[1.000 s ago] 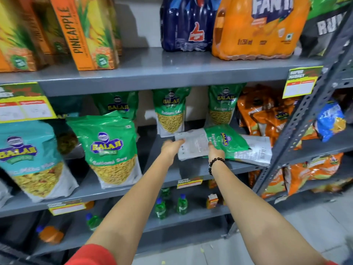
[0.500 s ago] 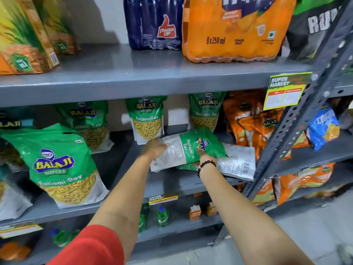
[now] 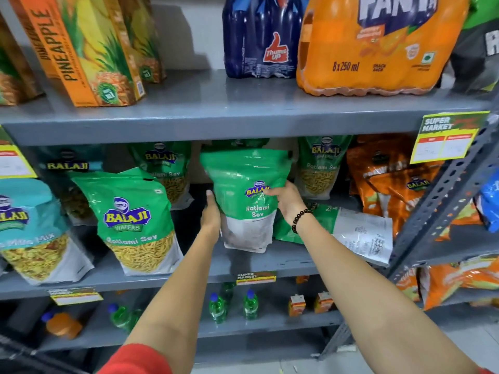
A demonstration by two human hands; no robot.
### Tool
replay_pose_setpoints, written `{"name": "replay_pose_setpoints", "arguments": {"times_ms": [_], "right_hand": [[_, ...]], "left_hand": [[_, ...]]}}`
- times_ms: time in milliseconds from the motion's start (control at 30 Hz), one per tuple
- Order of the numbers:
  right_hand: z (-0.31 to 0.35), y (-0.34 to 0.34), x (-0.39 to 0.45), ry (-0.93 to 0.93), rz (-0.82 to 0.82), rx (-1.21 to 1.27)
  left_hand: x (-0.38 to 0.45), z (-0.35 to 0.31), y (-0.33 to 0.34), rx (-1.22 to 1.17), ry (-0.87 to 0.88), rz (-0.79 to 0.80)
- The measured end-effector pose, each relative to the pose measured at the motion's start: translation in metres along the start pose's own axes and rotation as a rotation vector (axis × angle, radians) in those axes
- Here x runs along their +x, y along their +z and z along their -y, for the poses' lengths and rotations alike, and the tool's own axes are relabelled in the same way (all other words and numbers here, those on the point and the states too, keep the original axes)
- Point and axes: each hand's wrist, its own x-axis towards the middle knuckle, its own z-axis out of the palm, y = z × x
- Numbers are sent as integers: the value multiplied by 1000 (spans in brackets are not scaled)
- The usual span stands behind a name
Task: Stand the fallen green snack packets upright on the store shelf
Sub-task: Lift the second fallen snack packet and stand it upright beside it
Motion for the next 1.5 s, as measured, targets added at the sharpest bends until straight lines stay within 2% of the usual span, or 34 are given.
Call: {"name": "replay_pose_setpoints", "arguments": {"times_ms": [67,133,200,233,333,400,467,533,600,733,800,933,1033,1133,1200,1267,1367,1500], "right_hand": [[0,7,2,-71,-37,-115],[-7,9,4,-129,-204,-356],[-19,8,-1,-62,-368,-552],[-24,9,-4,3,-390,-632],[-41,13,-7,161,-283,-644],[-49,13,-5,163,-240,-440],[-49,9,-3,200,-117,-264],[-48,5,-4,179,6,-360],[-51,2,-7,93,49,-594],[-62,2,-22,-28,71,-861],[-64,10,-28,-64,80,-904],[-61,15,-23,-78,81,-922],[-56,4,-11,-45,131,-810],[-54,-9,-1,-70,-4,-702],[-55,-14,2,-113,-171,-700],[-56,-19,4,-146,-275,-707],[-60,-22,3,-142,-128,-638],[-64,-28,12,-79,6,-509]], "left_hand": [[1,-6,-9,-169,-11,7],[1,-10,-15,-196,-20,-15],[1,-8,-19,-154,-32,3],[2,-6,-19,-135,-38,10],[3,0,-19,-118,-25,-54],[2,2,-19,-19,26,-168],[2,7,-23,20,61,-241],[3,12,-27,-28,69,-243],[5,14,-26,11,42,-247],[-4,11,-12,-44,-136,36],[-9,11,-7,40,-128,33],[-10,14,-10,264,-49,-149],[-6,17,-16,202,-53,-154],[1,14,-20,215,-6,-173],[2,9,-19,191,25,-104],[0,5,-17,139,47,53],[-6,1,-15,157,124,260],[-11,5,-14,68,180,267]]}}
